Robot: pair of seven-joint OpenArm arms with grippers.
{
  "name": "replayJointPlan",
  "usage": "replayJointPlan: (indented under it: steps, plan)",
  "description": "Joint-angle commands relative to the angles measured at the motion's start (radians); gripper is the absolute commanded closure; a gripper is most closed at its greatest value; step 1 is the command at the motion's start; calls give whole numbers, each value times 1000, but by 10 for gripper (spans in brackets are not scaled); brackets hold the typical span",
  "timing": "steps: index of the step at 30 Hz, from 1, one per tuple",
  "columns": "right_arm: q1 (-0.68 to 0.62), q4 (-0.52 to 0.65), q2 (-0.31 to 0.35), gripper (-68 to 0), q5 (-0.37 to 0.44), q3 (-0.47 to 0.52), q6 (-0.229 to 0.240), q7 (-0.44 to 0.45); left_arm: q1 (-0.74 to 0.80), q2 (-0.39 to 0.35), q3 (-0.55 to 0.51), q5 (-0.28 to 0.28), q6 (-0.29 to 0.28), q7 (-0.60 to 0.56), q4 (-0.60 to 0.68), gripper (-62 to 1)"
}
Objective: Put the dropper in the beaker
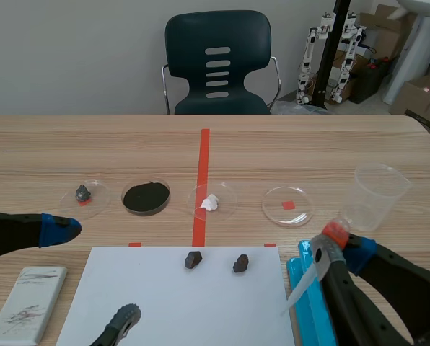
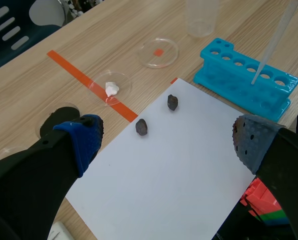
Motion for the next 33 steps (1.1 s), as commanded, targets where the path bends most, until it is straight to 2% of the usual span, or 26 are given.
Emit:
replayJointPlan:
  steps: [1,29,33]
  plan:
    - [9,2,-5,-42,3,-3,-1,21,6,2,-2,-14,2,-14,7,-542]
    - [9,2,-5,-42,3,-2,-1,22,6,2,-2,-14,2,-14,7,-542]
    - [9,2,-31,-42,4,29,-1,22,6,2,-2,-14,2,-14,7,-542]
